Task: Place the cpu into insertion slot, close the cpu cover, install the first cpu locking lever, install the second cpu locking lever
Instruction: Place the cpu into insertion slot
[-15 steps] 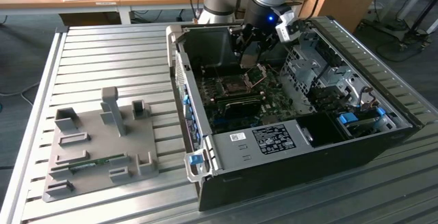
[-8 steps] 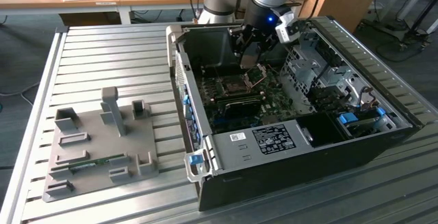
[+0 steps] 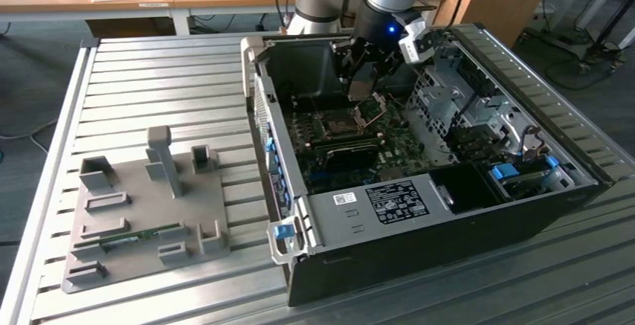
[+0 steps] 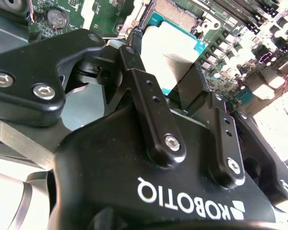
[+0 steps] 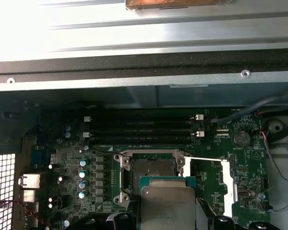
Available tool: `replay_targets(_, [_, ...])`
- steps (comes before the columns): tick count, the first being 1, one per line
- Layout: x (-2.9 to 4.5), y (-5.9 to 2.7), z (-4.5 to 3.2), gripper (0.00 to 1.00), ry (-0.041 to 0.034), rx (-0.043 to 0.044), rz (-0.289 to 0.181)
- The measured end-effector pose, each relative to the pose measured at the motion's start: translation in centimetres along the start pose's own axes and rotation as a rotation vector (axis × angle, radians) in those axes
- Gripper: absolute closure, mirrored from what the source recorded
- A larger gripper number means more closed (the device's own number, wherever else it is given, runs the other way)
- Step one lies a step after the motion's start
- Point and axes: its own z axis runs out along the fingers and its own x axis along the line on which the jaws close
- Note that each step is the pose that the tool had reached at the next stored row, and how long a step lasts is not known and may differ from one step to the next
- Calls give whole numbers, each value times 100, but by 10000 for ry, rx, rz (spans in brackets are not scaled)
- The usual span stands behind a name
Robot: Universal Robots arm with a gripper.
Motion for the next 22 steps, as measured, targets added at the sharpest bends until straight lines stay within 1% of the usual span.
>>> replay_targets(3, [0, 0, 4, 46, -1, -3, 0])
replay_targets(10, [-1, -7, 74, 46, 0, 0, 0])
replay_targets(22, [2, 18, 95, 46, -1, -1, 1])
